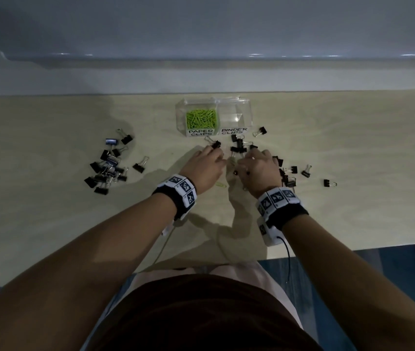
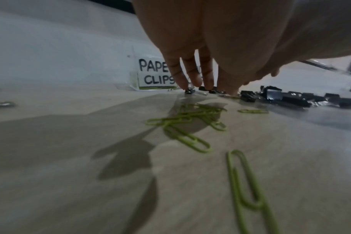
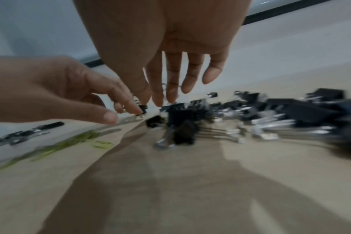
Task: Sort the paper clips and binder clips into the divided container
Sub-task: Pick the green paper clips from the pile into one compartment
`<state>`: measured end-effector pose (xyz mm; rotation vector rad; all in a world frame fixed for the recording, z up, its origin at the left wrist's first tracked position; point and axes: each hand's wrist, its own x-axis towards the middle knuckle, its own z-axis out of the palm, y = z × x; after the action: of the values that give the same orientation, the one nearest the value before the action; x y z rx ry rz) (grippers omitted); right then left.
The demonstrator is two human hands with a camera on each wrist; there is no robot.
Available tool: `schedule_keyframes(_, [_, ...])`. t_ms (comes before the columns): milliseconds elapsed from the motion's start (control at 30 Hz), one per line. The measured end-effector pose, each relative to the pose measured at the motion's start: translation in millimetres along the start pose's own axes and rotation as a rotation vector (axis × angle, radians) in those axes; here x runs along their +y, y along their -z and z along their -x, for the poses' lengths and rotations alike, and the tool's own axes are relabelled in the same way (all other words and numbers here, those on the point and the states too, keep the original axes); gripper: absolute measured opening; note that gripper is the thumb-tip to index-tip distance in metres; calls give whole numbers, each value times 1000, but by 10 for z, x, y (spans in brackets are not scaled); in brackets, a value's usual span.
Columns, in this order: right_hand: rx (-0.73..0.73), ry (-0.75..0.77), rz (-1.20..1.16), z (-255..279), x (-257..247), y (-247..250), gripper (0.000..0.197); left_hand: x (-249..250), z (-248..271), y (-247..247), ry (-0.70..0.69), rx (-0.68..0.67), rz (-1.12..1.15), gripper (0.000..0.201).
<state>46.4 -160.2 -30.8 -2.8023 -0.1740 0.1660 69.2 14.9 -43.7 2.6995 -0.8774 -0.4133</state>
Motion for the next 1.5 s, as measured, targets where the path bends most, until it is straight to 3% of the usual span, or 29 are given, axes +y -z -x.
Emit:
schedule_keyframes(100, [-164,-50,138,-37,-254,-75,29,-166,182,2,188,98,94,33])
schedule_keyframes(167, [-201,-58,143,-8,-348,-178,27,-283,370,-12,263,128,132,29])
schedule_keyframes(367, [-161,9,77,131,-309,-267,28,-446,807,-154,146,63,212,48])
schedule_keyframes(467, [-116,-18,13,159,-239,-266,39,-436,937,-156,193,-34,292,77])
schedule_keyframes(533, [-120,7,25,164,-245,-284,46,-388,953,-155,236,-59,323,85])
schedule_keyframes(667, [-226,133,74,172,-405,-292,57,-280,818,-145,334,17,453,71])
schedule_keyframes(800, [-251,246,58,198,-540,-310,57,-251,624,-93,329,23,426,62])
schedule_keyframes(933, [-129,176,-46,175,-547,-252,41,-326,568,-87,279,32,385,69])
schedule_keyframes(1067, [-264,-2,-112,88,-632,-284,44,-332,545,-99,295,-23,312,79])
schedule_keyframes(1233, [-323,12,-171,3,-718,-333,38,-209,457,-111,406,17,335,52])
schedule_keyframes(1367, [-276,55,-162,-39,-685,-290,21,-190,444,-119,448,29,343,29])
schedule_keyframes(1500, [-307,148,-25,-76,-619,-321,29,-168,440,-29,384,-25,215,17])
